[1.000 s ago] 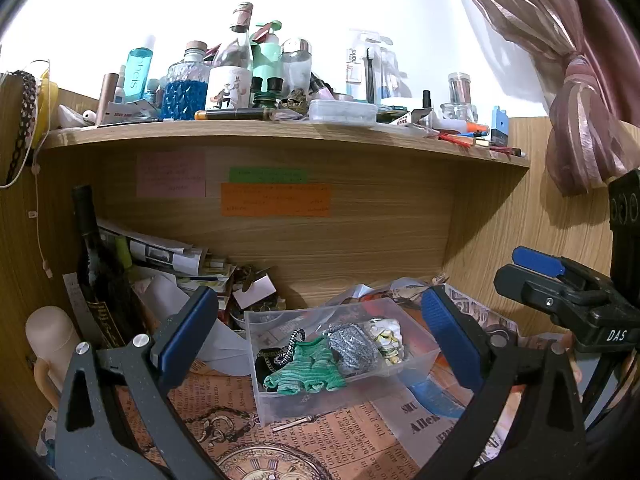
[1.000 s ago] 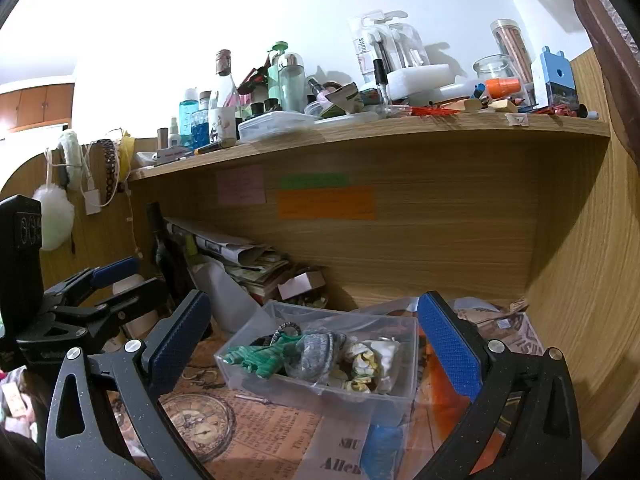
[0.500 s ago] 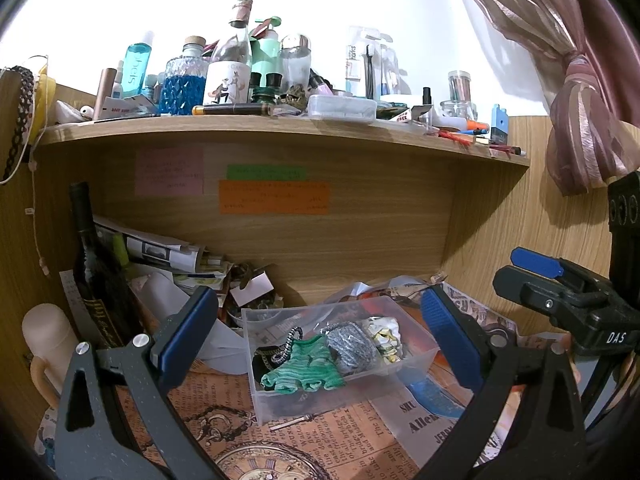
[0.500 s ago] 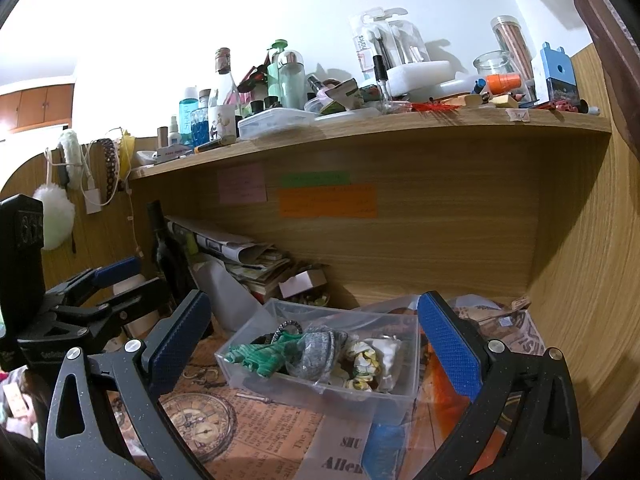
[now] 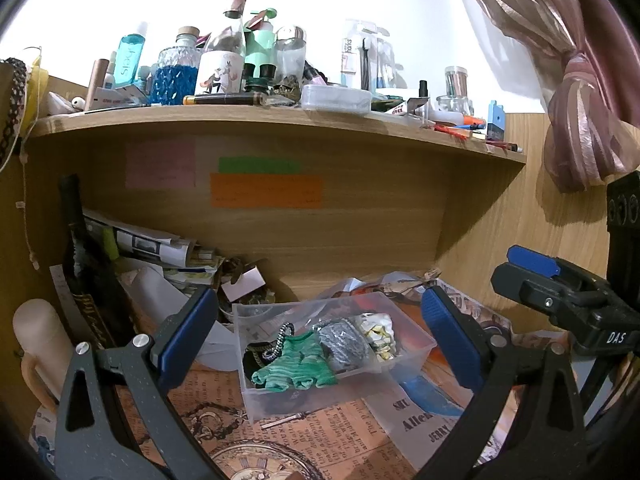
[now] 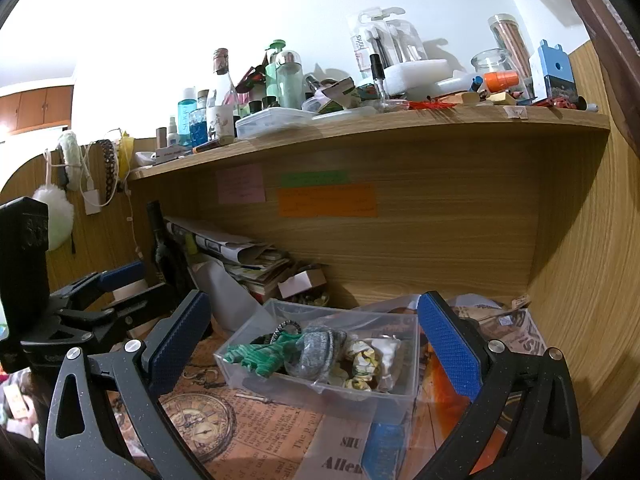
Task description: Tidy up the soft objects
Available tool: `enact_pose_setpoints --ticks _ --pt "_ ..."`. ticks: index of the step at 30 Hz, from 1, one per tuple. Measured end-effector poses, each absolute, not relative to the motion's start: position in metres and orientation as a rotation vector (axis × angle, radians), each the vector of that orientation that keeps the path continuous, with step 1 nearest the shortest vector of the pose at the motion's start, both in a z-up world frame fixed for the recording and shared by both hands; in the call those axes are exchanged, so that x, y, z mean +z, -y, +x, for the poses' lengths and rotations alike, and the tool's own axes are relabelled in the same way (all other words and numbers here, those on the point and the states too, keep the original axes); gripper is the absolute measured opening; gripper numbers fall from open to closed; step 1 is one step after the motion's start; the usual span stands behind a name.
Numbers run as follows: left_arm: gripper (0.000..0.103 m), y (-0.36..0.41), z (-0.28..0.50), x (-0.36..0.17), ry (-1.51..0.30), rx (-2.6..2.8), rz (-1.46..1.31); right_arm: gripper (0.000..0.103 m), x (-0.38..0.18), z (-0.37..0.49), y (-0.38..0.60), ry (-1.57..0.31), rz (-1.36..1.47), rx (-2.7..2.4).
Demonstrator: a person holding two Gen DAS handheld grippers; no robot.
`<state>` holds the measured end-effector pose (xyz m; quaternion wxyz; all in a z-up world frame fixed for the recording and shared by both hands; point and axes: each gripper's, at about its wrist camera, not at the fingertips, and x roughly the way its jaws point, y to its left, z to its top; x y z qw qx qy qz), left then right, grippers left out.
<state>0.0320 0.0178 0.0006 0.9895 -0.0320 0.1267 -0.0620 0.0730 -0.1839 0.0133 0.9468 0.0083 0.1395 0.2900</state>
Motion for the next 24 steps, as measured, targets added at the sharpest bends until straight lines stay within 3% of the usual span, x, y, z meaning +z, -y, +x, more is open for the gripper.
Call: enact_pose_setpoints --ticks 24 --pt "0.103 -0.0206 0.0399 -0.0037 -0.264 -0.096 -0.062 0.103 0.0034 0.0823 0.1826 -0.320 0.027 0.586"
